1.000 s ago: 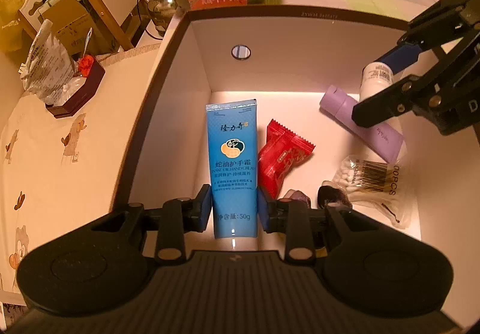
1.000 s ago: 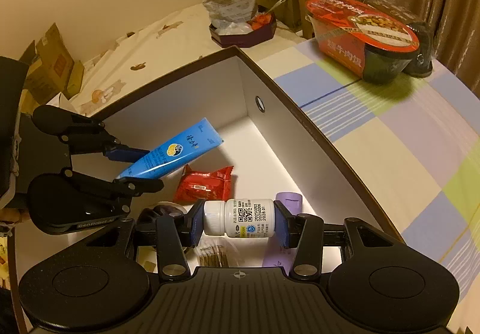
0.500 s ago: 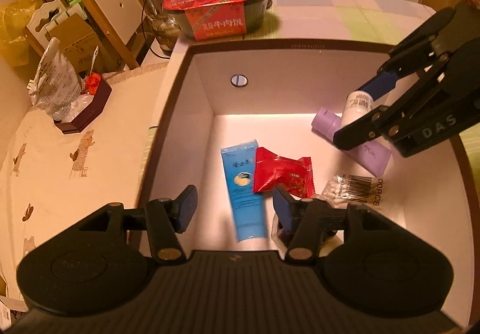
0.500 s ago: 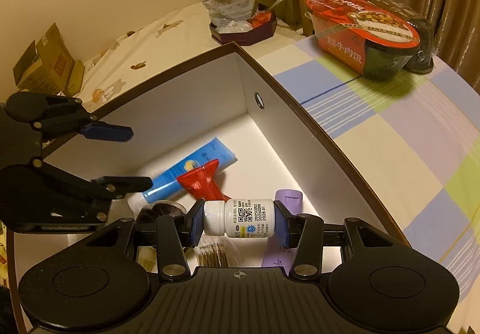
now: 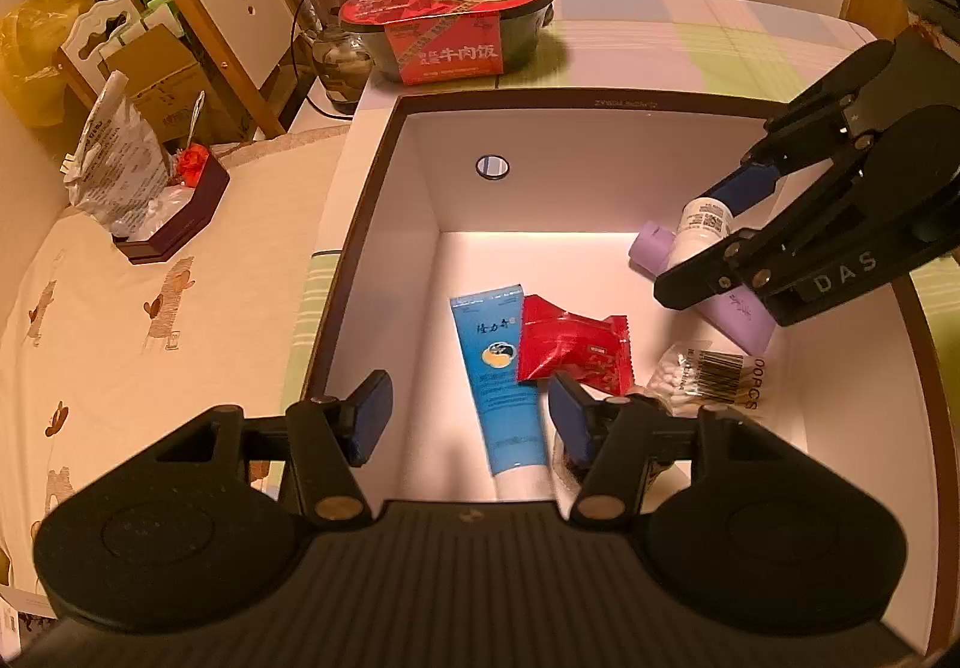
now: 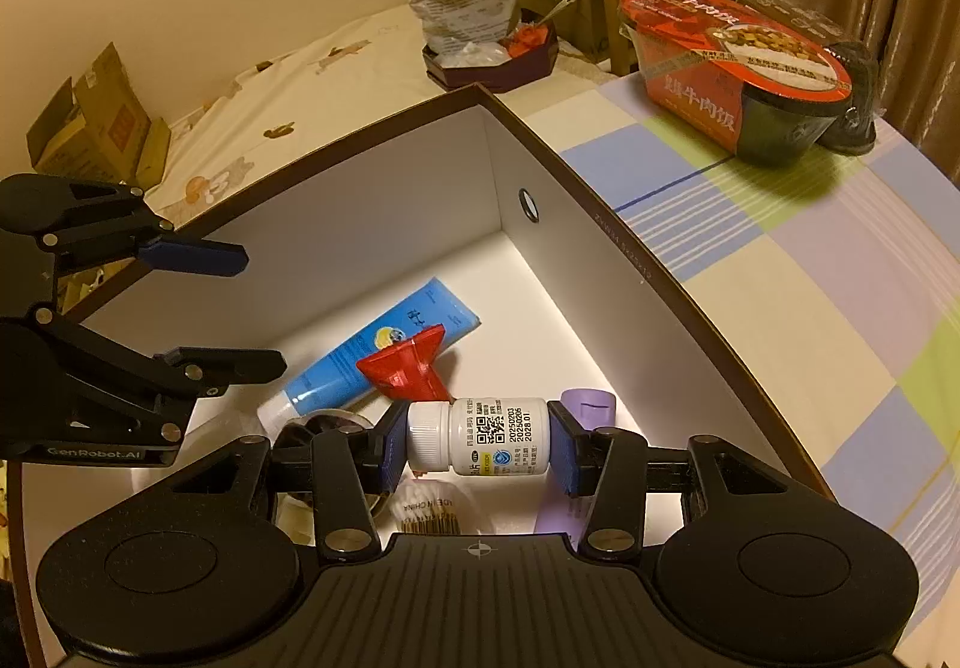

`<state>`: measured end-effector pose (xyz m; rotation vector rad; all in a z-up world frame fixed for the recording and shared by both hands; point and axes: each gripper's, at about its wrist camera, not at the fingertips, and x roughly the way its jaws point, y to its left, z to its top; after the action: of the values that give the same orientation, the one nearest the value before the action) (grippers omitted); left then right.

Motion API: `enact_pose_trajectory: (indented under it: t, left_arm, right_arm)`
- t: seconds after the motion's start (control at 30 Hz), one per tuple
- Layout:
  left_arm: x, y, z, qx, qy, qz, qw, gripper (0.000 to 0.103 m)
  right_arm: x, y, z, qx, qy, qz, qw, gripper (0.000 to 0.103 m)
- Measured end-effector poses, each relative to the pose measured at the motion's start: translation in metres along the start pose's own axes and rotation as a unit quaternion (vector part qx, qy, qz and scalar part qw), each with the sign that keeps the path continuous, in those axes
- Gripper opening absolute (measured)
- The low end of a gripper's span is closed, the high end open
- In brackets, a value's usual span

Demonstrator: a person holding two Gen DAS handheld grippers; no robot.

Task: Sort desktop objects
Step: 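Lower the white bottle into the box and open the right tool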

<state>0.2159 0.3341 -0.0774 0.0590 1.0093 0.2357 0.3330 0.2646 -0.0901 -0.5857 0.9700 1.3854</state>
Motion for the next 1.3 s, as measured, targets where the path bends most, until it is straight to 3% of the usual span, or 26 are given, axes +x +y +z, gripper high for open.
enact_pose_trajectory:
  t: [0.37, 0.4, 0.43, 0.47, 0.8, 0.97, 1.3]
  left_arm:
    - [-0.004, 0.004, 0.002, -0.003, -0.005, 0.004, 1.0000, 0.064]
    - [-0.004, 0.004, 0.002, -0.003, -0.006, 0.005, 1.0000, 0.065]
    - [-0.005, 0.003, 0.002, -0.003, -0.006, 0.006, 1.0000, 0.066]
    - [-0.005, 0.004, 0.002, -0.003, -0.006, 0.006, 1.0000, 0.068]
    - [-0.008, 0.005, 0.002, -0.005, -0.005, 0.012, 0.9999, 0.071]
    - [-0.010, 0.001, 0.002, -0.001, -0.003, 0.012, 0.9999, 0.080]
    - [-0.023, -0.008, 0.004, 0.006, -0.013, 0.015, 0.9998, 0.083]
  right_arm:
    - [0.002, 0.002, 0.000, -0.015, -0.013, -0.019, 1.000, 0.046]
    - [0.002, 0.002, 0.000, -0.016, -0.013, -0.018, 1.000, 0.052]
    - [0.001, 0.002, 0.000, -0.016, -0.016, -0.021, 1.000, 0.071]
    - [-0.001, 0.003, -0.001, -0.018, -0.026, -0.027, 0.999, 0.080]
    - [-0.011, 0.004, -0.006, -0.011, -0.033, -0.029, 0.999, 0.080]
    - [-0.017, 0.006, -0.013, -0.006, -0.028, -0.030, 0.999, 0.080]
    - [-0.042, 0.021, -0.031, -0.001, -0.040, -0.034, 0.999, 0.080]
